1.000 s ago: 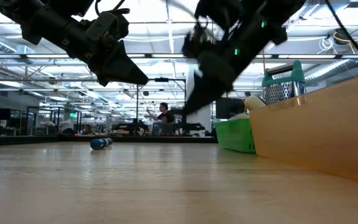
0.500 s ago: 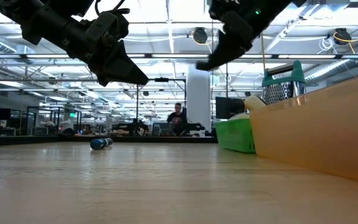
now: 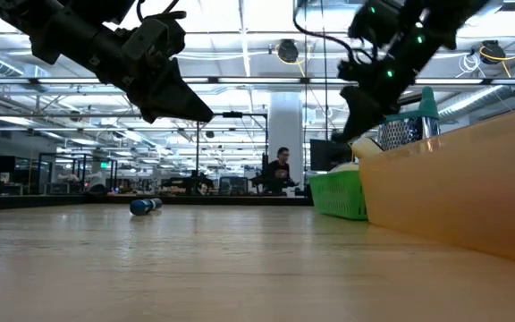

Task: Pick & Place Food Item
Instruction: Put the brown food coloring bottle into the blue bin, then put the blue food coloring bottle into the blue bin

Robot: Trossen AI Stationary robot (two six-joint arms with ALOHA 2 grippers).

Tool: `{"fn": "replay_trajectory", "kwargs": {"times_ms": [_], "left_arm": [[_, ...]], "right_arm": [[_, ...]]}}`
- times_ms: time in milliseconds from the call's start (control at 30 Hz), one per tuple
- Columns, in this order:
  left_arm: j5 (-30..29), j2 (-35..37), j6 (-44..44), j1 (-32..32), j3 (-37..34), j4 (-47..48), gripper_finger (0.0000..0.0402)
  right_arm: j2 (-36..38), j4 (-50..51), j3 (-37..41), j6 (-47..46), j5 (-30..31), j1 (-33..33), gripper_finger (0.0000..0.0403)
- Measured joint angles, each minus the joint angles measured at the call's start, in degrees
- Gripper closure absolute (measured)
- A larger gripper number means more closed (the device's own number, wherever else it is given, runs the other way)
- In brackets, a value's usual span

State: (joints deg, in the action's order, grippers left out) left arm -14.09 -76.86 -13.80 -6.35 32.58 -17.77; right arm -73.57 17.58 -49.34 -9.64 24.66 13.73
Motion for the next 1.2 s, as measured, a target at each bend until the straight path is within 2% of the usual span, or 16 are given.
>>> {"fn": "replay_trajectory", "kwargs": {"times_ms": [200, 367, 533, 900, 1067, 1200], "left_arm": [[-0.02, 0.0, 0.15, 0.02, 0.0, -0.01, 0.0366], [-0.02, 0.0, 0.15, 0.02, 0.0, -0.01, 0.0366], [-0.02, 0.0, -0.04, 0.0, 0.0, -0.03, 0.0366], [-0.51, 0.0, -1.61, -0.1, 0.0, -0.17, 0.0366], [4.56, 0.0, -3.67, -0.26, 0.07, 4.83, 0.0366], [4.05, 0.0, -12.31, -0.57, 0.07, 13.4, 0.0366]], "right_arm": [[4.03, -4.94, 8.53, -4.28, -7.2, 9.41, 0.034], [5.18, -9.35, 13.97, -5.06, -9.92, 13.18, 0.0338], [5.32, -11.8, 16.77, -7.22, -9.89, 14.22, 0.0316], [5.7, -13.67, 16.83, -7.62, -10.12, 14.43, 0.0226], [10.05, -13.65, 16.83, -7.94, -17.45, 14.42, 0.0205], [15.97, -13.62, 16.83, -9.44, -21.3, 13.51, 0.0203]]}}
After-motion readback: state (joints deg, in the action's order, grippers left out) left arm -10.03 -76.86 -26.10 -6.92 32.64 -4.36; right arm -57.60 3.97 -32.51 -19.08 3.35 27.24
